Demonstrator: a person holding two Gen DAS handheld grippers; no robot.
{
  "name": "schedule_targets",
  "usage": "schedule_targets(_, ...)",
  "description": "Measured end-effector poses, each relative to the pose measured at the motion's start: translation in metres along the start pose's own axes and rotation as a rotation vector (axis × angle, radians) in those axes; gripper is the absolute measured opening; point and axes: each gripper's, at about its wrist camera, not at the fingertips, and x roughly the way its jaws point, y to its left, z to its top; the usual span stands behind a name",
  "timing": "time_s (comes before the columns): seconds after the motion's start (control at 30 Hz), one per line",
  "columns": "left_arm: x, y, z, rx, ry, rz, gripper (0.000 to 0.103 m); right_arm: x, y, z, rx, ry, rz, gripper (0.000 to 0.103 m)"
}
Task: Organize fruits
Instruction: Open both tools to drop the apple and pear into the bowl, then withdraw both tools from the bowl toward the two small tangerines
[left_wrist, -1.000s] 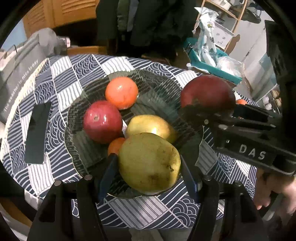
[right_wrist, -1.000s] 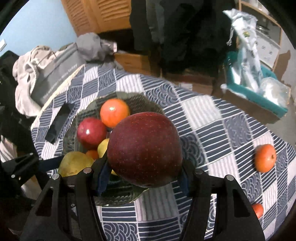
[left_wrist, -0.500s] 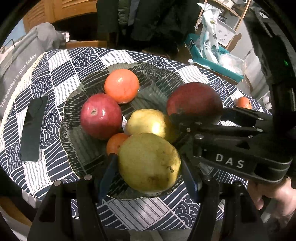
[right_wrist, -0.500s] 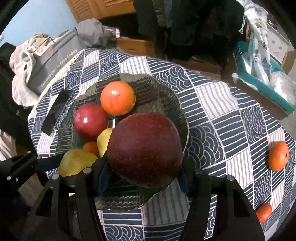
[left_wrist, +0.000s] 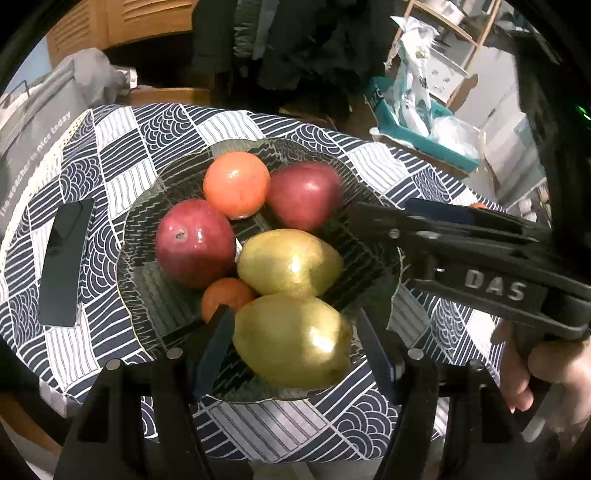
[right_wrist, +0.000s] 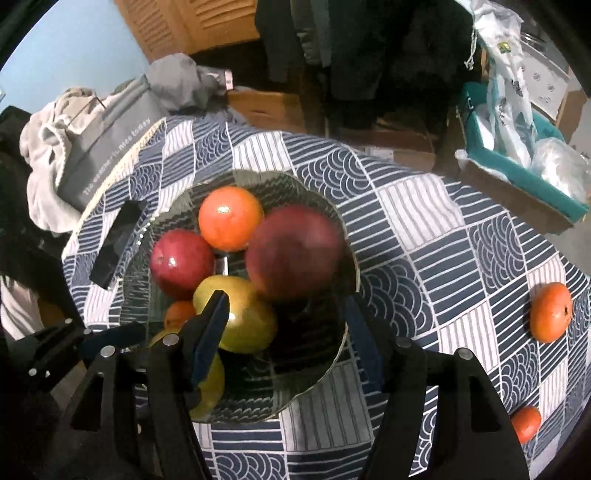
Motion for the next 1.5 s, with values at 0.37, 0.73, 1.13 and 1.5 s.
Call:
schedule_targets(0.37,-0.021,-0.003,0.007,-0.023,-0.075,0.003,0.070,-0.044,-0.001,0.002,-0.025,-0.093,-0.088,0.067)
schedule_targets(0.73,-0.053,-0.030,0.015,0.038,-0.176,0.015,0.073,-0.102,-0.018,-0.004,0.015,-0.221,-0.200,0.071)
schedule_targets(1.13,-0.084,-0.060,0.021,0.087,-0.257,-0.004,0.073,-0.161,-0.039,-0.023,0.066,-0.319,-0.283,0.075)
schedule_targets(1.5,-0.108,-0.091,0.025,0.132,-0.306,-0.038,0.078,-0.200,-0.059,-0.041,0.112,-0.362,-0.305,0.079)
